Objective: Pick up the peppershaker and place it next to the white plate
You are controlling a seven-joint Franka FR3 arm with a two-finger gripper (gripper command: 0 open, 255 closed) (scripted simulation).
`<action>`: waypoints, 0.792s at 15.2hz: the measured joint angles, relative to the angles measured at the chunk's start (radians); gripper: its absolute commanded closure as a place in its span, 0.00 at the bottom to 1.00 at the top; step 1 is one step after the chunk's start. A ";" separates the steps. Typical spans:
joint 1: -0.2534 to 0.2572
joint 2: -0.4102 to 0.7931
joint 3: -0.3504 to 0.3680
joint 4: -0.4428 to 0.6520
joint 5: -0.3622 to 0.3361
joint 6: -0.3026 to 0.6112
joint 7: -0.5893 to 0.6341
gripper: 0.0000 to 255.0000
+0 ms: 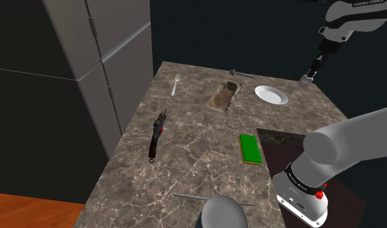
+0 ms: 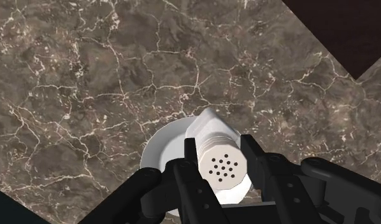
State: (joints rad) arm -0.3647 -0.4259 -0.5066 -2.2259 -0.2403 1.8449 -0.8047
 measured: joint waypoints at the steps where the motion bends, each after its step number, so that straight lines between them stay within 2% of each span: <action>1: 0.000 0.004 -0.004 -0.009 -0.001 0.013 -0.002 1.00; 12: -0.003 0.039 -0.034 -0.126 -0.009 0.165 -0.002 1.00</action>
State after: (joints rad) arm -0.3680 -0.3869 -0.5409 -2.3523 -0.2490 2.0095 -0.8071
